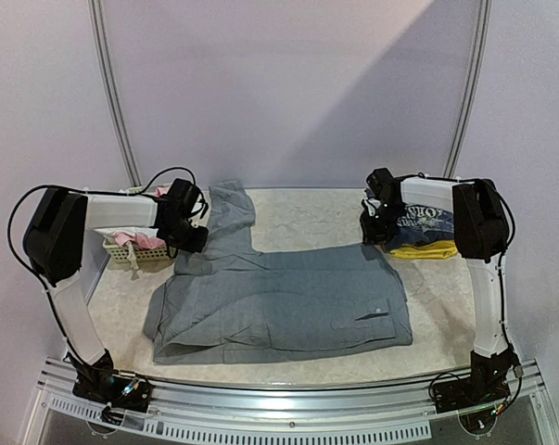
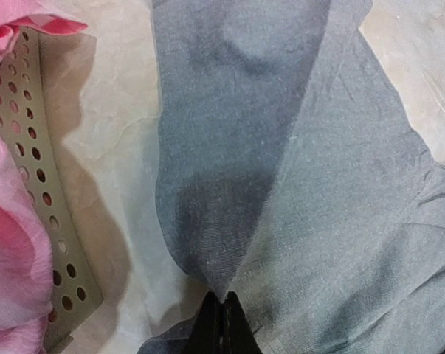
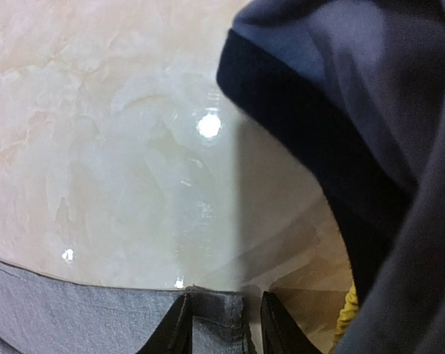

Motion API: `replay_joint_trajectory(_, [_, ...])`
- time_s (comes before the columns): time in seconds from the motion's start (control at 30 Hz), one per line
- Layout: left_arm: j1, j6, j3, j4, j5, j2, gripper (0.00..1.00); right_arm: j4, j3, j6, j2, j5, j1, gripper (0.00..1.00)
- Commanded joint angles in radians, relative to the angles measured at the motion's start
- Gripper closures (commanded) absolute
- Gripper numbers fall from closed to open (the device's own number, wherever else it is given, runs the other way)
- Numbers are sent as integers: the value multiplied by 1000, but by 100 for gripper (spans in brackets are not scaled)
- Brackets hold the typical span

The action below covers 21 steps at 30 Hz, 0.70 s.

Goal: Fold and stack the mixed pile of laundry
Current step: Pick up the 1/3-folded shirt from the center of the board.

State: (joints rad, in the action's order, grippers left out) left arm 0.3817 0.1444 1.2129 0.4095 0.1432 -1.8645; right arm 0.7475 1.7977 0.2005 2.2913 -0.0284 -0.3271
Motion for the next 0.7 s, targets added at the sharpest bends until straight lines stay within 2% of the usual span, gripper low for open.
replay_joint_trajectory(0.0, [14,5,25,11,5,-27,100,-19,9,-1,45,-59,10,75])
replay_joint_trajectory(0.23, [14,-2,28,12,10,-31,100,-13,2,-4,32,-75,10,99])
replay_joint_trajectory(0.67, [28,1,52,12,-4,-27,100,-25,-29,13,-47,-80,7,100])
